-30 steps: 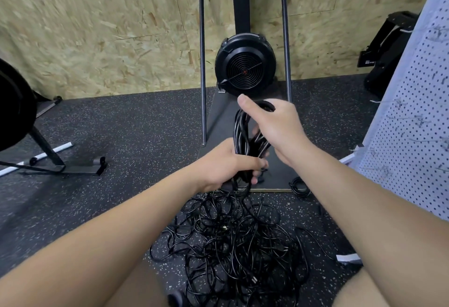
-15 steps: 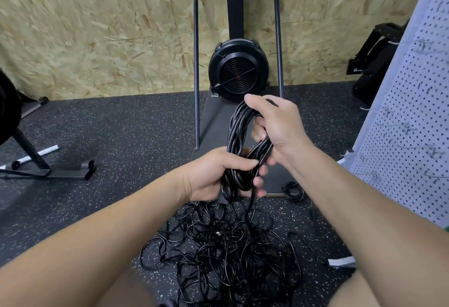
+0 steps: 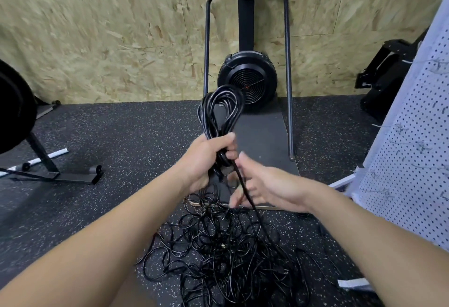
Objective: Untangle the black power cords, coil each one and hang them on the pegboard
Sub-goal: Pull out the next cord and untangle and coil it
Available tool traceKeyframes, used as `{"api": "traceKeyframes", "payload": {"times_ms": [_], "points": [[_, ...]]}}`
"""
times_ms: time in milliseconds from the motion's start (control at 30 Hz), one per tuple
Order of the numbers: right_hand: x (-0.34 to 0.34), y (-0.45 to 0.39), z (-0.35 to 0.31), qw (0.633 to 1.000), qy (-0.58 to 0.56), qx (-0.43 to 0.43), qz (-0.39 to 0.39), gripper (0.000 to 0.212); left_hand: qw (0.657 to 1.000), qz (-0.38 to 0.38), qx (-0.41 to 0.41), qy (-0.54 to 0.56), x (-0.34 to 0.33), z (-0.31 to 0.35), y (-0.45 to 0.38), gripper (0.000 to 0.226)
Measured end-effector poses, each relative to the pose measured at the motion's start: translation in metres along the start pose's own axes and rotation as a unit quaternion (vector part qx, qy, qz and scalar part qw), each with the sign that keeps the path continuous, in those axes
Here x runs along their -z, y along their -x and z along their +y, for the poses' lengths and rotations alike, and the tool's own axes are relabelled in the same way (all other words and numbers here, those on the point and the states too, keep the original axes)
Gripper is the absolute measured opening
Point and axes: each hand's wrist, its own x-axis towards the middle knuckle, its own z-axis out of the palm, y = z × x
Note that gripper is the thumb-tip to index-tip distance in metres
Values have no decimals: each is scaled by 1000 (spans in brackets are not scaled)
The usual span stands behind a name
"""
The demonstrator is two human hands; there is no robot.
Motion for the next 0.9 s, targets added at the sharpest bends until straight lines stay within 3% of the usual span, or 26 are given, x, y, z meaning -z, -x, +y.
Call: {"api": "traceKeyframes", "payload": {"times_ms": [67, 167, 233, 400, 533, 567, 633, 733, 900], "points": [[-1, 5, -1, 995, 94, -10, 7, 50, 998, 55, -15, 1, 16, 1, -8, 16], [13, 14, -12, 947, 297, 12, 125, 22, 992, 103, 8, -73, 42, -1, -13, 25], [25, 24, -23, 922, 336, 44, 187, 17, 989, 93, 40, -112, 54, 0, -9, 34], [33, 34, -41, 867, 413, 106, 257, 22, 974, -6, 95, -206, 48, 4, 6, 32], [29, 39, -52, 786, 501, 115, 344, 40, 934, -141, 126, -303, 32, -6, 15, 18], [28, 40, -55, 787, 503, 124, 334, 42, 922, -157, 138, -326, 28, -10, 17, 17], [24, 40, -56, 822, 470, 148, 285, 39, 889, -180, 157, -390, 22, -22, 18, 37], [24, 34, -51, 871, 407, 169, 215, 30, 832, -197, 166, -492, 16, -40, 19, 31], [37, 26, -43, 907, 343, 178, 167, 19, 801, -175, 159, -550, 10, -49, 19, 36]]}}
